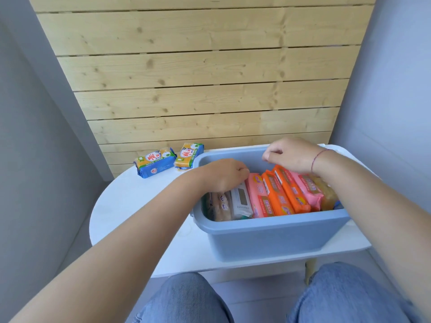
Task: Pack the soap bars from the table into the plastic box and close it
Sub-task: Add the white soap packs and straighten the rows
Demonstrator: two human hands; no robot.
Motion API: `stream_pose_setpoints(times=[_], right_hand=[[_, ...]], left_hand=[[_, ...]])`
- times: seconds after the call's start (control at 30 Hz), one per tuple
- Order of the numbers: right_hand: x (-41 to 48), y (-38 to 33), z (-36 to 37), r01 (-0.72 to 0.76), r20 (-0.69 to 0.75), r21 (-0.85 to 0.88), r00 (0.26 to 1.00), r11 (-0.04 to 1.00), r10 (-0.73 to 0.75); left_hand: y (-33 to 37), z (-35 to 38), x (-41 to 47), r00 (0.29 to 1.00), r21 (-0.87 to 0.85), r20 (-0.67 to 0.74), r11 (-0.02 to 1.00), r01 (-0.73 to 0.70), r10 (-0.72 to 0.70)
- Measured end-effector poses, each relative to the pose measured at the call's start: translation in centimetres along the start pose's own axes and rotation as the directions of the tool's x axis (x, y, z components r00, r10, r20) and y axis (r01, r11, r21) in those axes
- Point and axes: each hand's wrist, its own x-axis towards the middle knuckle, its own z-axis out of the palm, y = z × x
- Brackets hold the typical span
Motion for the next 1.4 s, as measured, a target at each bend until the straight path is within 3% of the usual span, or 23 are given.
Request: stream_pose_setpoints(times=[0.2, 0.47, 0.73, 0.87, 0.97, 1.03, 1.1, 1.13, 1.17, 1.23, 1.33, 1.4], right_hand=[[-0.5, 1.2, -0.2, -0.009, 0.189, -0.207, 0.981, 0.978, 0.049], [-0.3, 3.3, -1.5, -0.068, 0.177, 0.037, 0.982, 0.997, 0.061], [-0.7, 4.5, -0.6, -0.099, 0.257, 0.092, 0.964, 0.991, 0.073], [-0.3, 3.0, -0.9, -0.042, 0.185, -0.058, 0.981, 0.997, 0.052], [-0.4, 1.0, -1.4, 0.091, 0.04, -0.16, 0.995, 0.983, -0.086], [-0.6, -0.5, -1.7, 0.142, -0.005, -0.147, 0.99, 0.979, -0.144], [-0.6, -1.8, -1.5, 0.189, 0.013, -0.098, 0.982, 0.977, -0.189], [-0.6, -2.4, -1.3, 0.214, 0.034, -0.051, 0.977, 0.975, -0.213], [-0.4, -3.0, -1.0, 0.226, 0.059, -0.01, 0.972, 0.974, -0.225], [0.0, -3.7, -0.1, 0.237, 0.09, 0.02, 0.967, 0.971, -0.237], [0.5, -3.8, 1.2, 0.22, 0.124, 0.015, 0.968, 0.975, -0.22], [0.7, -3.5, 1.5, 0.2, 0.142, 0.044, 0.968, 0.979, -0.204]], left_hand=[[0.2, -0.1, 1.4, 0.976, -0.278, 0.174, 0.945, 0.174, -0.129], [-0.4, 0.0, 1.7, 0.972, -0.38, 0.159, 0.897, 0.224, -0.175], [-0.2, -0.1, 1.8, 0.972, -0.362, 0.167, 0.907, 0.214, -0.163], [-0.8, -0.6, 1.6, 0.999, -0.47, -0.033, 0.883, 0.015, -0.034], [-3.2, -3.0, 0.6, 0.929, -0.661, -0.369, 0.696, -0.281, 0.024], [-6.8, -4.7, 0.5, 0.817, -0.695, -0.558, 0.621, -0.363, -0.147], [-11.1, -5.3, 1.4, 0.685, -0.709, -0.612, 0.659, -0.253, -0.395], [-13.3, -5.1, 1.9, 0.642, -0.694, -0.602, 0.709, -0.126, -0.474], [-15.3, -4.5, 2.6, 0.641, -0.653, -0.572, 0.757, 0.022, -0.512], [-18.4, -2.4, 3.8, 0.749, -0.507, -0.466, 0.836, 0.211, -0.472], [-18.9, 0.5, 4.9, 0.919, -0.357, -0.279, 0.918, 0.172, -0.28], [-18.2, 1.8, 5.5, 0.946, -0.251, -0.235, 0.954, 0.165, -0.226]])
